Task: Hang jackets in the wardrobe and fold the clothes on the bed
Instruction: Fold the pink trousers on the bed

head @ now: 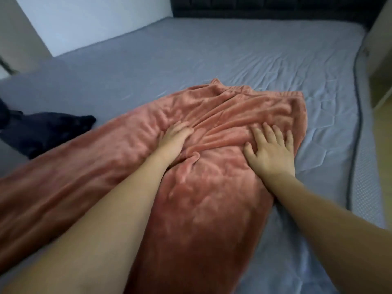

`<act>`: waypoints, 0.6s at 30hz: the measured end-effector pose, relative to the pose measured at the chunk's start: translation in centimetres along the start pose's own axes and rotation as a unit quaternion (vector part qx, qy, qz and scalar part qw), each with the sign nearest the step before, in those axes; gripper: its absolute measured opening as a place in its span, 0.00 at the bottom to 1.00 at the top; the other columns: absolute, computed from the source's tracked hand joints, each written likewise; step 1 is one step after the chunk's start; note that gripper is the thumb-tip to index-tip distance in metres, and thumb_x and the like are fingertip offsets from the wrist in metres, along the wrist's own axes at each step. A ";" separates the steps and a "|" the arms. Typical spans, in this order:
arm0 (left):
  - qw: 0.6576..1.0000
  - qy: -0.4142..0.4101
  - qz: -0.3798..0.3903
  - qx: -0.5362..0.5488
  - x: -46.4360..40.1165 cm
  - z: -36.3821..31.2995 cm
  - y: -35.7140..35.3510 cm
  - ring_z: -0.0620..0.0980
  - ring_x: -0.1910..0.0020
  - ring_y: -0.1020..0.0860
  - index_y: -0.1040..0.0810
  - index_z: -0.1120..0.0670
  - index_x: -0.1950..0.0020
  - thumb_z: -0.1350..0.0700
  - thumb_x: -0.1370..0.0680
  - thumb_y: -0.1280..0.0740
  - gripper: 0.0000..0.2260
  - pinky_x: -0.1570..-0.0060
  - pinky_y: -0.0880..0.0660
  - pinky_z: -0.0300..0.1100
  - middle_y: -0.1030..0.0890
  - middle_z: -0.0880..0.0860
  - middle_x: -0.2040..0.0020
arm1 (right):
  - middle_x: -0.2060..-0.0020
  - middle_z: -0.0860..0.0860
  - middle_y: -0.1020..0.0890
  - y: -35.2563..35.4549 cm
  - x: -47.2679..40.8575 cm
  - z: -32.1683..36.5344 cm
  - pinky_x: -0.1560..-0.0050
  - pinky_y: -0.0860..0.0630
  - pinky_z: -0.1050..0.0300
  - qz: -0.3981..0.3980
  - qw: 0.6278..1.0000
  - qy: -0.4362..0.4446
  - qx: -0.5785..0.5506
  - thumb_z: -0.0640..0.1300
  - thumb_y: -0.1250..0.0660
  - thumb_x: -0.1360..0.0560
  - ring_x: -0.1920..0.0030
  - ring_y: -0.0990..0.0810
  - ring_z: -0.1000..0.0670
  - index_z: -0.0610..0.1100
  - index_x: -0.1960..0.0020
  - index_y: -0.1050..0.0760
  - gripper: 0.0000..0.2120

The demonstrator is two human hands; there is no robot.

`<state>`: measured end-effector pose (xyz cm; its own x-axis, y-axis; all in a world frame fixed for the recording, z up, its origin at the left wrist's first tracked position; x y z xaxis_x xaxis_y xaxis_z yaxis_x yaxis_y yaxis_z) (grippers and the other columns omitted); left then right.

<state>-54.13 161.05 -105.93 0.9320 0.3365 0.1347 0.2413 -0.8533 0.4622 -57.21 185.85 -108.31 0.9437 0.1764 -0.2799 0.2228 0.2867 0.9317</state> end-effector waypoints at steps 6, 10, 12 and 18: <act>0.991 -0.042 -0.111 0.056 16.6 0.5 3.8 0.49 0.51 0.20 0.19 0.48 0.55 0.45 0.31 0.30 0.09 0.45 0.26 0.44 0.17 0.48 0.53 | 0.25 0.40 0.42 3.9 6.4 0.4 0.25 0.44 0.48 -0.096 0.854 -0.318 -0.401 0.51 0.29 0.31 0.26 0.41 0.40 0.43 0.23 0.46 0.44; 0.983 0.055 -0.028 -0.172 28.7 3.7 5.9 0.45 0.53 0.23 0.25 0.48 0.50 0.45 0.26 0.30 0.10 0.52 0.28 0.43 0.22 0.45 0.53 | 0.47 0.45 0.18 5.9 12.0 5.1 0.57 0.20 0.51 0.104 0.570 -0.423 -0.696 0.48 0.29 0.36 0.54 0.18 0.45 0.44 0.39 0.24 0.26; 0.980 0.142 0.010 -0.141 33.2 4.7 8.0 0.46 0.60 0.20 0.22 0.53 0.53 0.45 0.26 0.29 0.12 0.60 0.26 0.41 0.18 0.49 0.57 | 0.54 0.45 0.18 7.4 15.4 8.4 0.58 0.22 0.51 0.235 0.583 -0.383 -0.676 0.47 0.31 0.28 0.58 0.20 0.44 0.43 0.47 0.22 0.11; 0.992 0.106 0.053 -0.039 43.0 3.5 11.8 0.44 0.51 0.18 0.17 0.53 0.48 0.51 0.17 0.38 0.11 0.40 0.24 0.46 0.15 0.48 0.50 | 0.43 0.45 0.20 11.4 20.7 10.2 0.46 0.23 0.40 0.196 0.574 -0.371 -0.703 0.46 0.31 0.24 0.44 0.20 0.44 0.44 0.39 0.26 0.15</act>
<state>-10.27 164.09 -97.73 0.8710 0.3294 0.3645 0.1153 -0.8583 0.5000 -32.67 183.19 -101.07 0.8147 0.1871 0.5489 0.0321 0.9305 -0.3649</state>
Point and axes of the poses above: each hand's wrist, its own x-axis away from the middle knuckle, its own y-axis out of the back of the hand, z = x × y, the point moved 2 cm from there along -x, towards the middle knuckle
